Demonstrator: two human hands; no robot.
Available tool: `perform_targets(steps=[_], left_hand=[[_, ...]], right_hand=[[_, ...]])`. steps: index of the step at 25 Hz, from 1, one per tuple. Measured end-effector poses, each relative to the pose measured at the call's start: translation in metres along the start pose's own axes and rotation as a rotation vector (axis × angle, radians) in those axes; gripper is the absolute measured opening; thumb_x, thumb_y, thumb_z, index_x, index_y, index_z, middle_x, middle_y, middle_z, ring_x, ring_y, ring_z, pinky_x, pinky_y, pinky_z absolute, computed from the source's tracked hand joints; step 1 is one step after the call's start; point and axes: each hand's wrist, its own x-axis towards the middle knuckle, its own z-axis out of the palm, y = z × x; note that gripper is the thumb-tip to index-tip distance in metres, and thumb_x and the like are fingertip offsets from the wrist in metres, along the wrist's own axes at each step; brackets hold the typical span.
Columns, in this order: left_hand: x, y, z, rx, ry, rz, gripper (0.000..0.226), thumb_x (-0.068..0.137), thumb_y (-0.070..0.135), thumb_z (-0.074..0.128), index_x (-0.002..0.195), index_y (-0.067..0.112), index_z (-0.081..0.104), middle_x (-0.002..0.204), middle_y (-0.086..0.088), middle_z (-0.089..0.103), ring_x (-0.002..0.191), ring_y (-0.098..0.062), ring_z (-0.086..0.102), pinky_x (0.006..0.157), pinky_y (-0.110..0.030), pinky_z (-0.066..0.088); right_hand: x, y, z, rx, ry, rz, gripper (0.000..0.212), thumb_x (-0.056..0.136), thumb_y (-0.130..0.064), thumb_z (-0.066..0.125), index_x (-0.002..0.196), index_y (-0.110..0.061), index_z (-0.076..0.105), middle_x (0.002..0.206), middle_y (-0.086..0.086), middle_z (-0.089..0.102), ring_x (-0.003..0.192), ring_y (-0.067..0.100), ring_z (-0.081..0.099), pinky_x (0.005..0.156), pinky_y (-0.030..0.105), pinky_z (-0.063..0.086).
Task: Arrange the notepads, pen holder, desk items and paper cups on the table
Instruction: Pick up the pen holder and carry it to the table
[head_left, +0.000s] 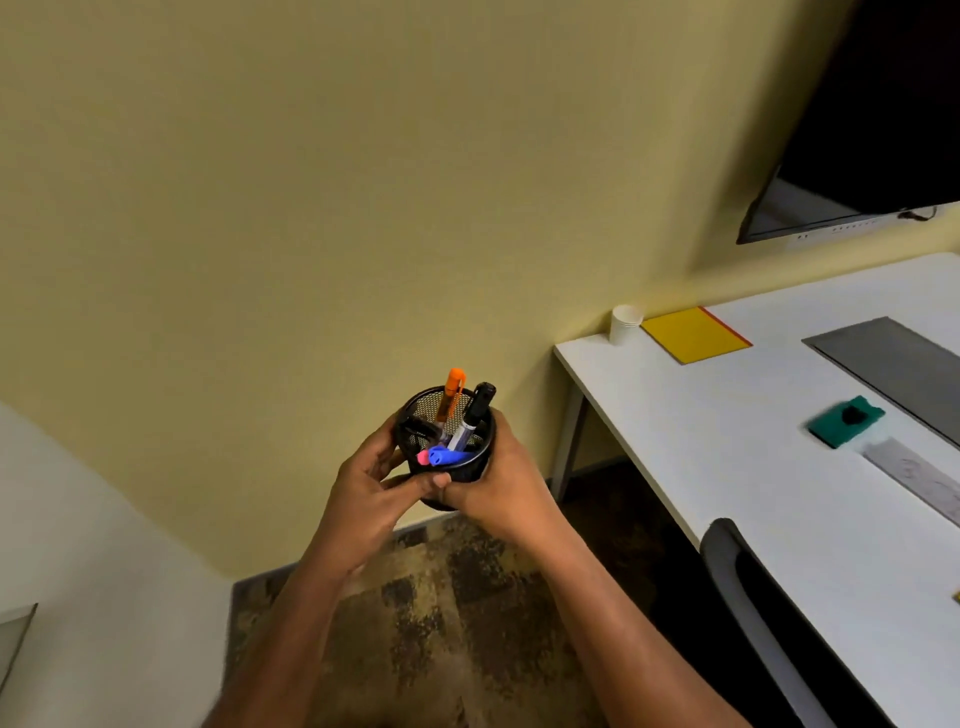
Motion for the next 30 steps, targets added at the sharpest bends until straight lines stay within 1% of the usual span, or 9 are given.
perform_targets(steps=[4, 10, 12, 14, 17, 21, 24, 27, 30], left_hand=[[0.083, -0.024, 0.010, -0.059, -0.147, 0.000, 0.066, 0.061, 0.021, 0.080, 0.121, 0.039, 0.060, 0.121, 0.010, 0.066, 0.115, -0.005, 0.059, 0.083, -0.011, 0.049], [0.213, -0.035, 0.021, -0.110, -0.407, 0.027, 0.070, 0.062, 0.014, 0.083, 0.121, 0.043, 0.058, 0.121, 0.013, 0.066, 0.116, -0.004, 0.058, 0.081, -0.010, 0.049], [0.255, -0.036, 0.022, -0.114, -0.507, 0.049, 0.070, 0.065, 0.014, 0.081, 0.123, 0.044, 0.056, 0.122, 0.014, 0.065, 0.116, -0.002, 0.058, 0.079, -0.010, 0.050], [0.290, -0.041, 0.028, -0.133, -0.599, 0.051, 0.069, 0.066, 0.014, 0.081, 0.123, 0.043, 0.057, 0.122, 0.013, 0.065, 0.115, -0.003, 0.059, 0.078, -0.011, 0.051], [0.315, -0.045, 0.050, -0.150, -0.713, 0.049, 0.067, 0.066, 0.010, 0.080, 0.120, 0.044, 0.059, 0.119, 0.013, 0.067, 0.112, -0.003, 0.061, 0.079, -0.011, 0.050], [0.343, -0.047, 0.089, -0.206, -0.832, 0.018, 0.064, 0.065, 0.012, 0.077, 0.117, 0.045, 0.060, 0.115, 0.015, 0.068, 0.109, -0.001, 0.062, 0.079, -0.011, 0.051], [0.363, -0.043, 0.122, -0.207, -0.873, 0.024, 0.065, 0.068, 0.009, 0.076, 0.115, 0.050, 0.059, 0.116, 0.016, 0.067, 0.113, -0.001, 0.060, 0.079, -0.012, 0.050], [0.381, -0.045, 0.158, -0.190, -0.892, 0.031, 0.067, 0.075, -0.005, 0.071, 0.114, 0.048, 0.058, 0.113, 0.019, 0.068, 0.110, 0.001, 0.060, 0.079, -0.009, 0.048], [0.405, -0.041, 0.201, -0.163, -0.900, 0.045, 0.062, 0.076, -0.005, 0.070, 0.118, 0.039, 0.056, 0.111, 0.019, 0.068, 0.109, -0.001, 0.061, 0.077, -0.008, 0.049]], right_hand=[[0.058, 0.016, -0.017, -0.047, 0.157, 0.057, 0.079, 0.062, -0.034, 0.084, 0.128, -0.028, 0.041, 0.109, -0.018, 0.060, 0.096, 0.000, 0.058, 0.077, 0.010, 0.043], [0.146, 0.019, -0.044, -0.059, 0.376, 0.149, 0.076, 0.062, -0.035, 0.085, 0.124, -0.032, 0.042, 0.100, -0.025, 0.057, 0.094, -0.004, 0.056, 0.078, 0.011, 0.043], [0.173, 0.017, -0.052, -0.062, 0.445, 0.189, 0.078, 0.060, -0.036, 0.085, 0.125, -0.034, 0.041, 0.099, -0.026, 0.055, 0.093, -0.006, 0.055, 0.075, 0.009, 0.042], [0.191, 0.022, -0.057, -0.070, 0.526, 0.221, 0.084, 0.059, -0.036, 0.086, 0.128, -0.032, 0.039, 0.102, -0.026, 0.055, 0.093, -0.007, 0.054, 0.075, 0.008, 0.042], [0.199, 0.033, -0.065, -0.079, 0.635, 0.296, 0.085, 0.060, -0.032, 0.087, 0.129, -0.030, 0.039, 0.111, -0.019, 0.056, 0.100, 0.000, 0.054, 0.083, 0.015, 0.045], [0.209, 0.044, -0.092, -0.103, 0.776, 0.351, 0.082, 0.063, -0.033, 0.086, 0.131, -0.028, 0.039, 0.110, -0.021, 0.053, 0.098, -0.002, 0.050, 0.073, 0.005, 0.036], [0.217, 0.056, -0.117, -0.114, 0.842, 0.354, 0.083, 0.063, -0.032, 0.086, 0.131, -0.027, 0.039, 0.107, -0.021, 0.051, 0.095, -0.001, 0.051, 0.070, 0.003, 0.036], [0.226, 0.072, -0.150, -0.076, 0.877, 0.361, 0.083, 0.060, -0.030, 0.086, 0.129, -0.028, 0.039, 0.107, -0.019, 0.056, 0.094, 0.004, 0.057, 0.076, 0.016, 0.047], [0.237, 0.090, -0.194, -0.037, 0.873, 0.346, 0.085, 0.060, -0.026, 0.087, 0.129, -0.028, 0.040, 0.108, -0.017, 0.060, 0.097, 0.007, 0.061, 0.080, 0.027, 0.055]])
